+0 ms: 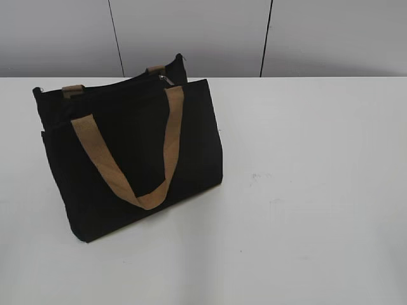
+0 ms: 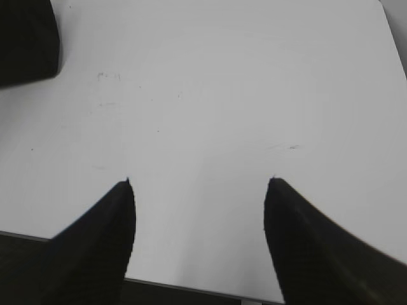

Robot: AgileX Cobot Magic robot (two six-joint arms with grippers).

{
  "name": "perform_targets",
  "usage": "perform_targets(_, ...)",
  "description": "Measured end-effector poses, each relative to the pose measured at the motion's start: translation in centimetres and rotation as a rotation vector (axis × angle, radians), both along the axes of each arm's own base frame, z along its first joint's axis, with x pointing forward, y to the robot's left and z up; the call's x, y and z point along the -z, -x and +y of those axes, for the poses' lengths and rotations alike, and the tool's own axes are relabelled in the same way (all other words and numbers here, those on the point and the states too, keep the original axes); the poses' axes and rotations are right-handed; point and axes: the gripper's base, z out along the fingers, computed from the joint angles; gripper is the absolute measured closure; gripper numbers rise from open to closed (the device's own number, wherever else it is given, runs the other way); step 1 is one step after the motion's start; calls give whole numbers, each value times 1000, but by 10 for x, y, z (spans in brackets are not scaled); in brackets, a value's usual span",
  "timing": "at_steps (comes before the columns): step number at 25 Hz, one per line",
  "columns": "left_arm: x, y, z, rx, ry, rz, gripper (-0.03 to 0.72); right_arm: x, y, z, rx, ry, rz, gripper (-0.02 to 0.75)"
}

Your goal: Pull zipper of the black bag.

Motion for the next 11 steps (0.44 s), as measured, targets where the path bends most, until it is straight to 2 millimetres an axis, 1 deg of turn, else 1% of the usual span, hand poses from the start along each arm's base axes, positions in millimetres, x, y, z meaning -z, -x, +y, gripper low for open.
perform_targets(11, 0, 0, 0, 0, 0, 0, 274, 0, 0, 0, 0, 0, 0, 241)
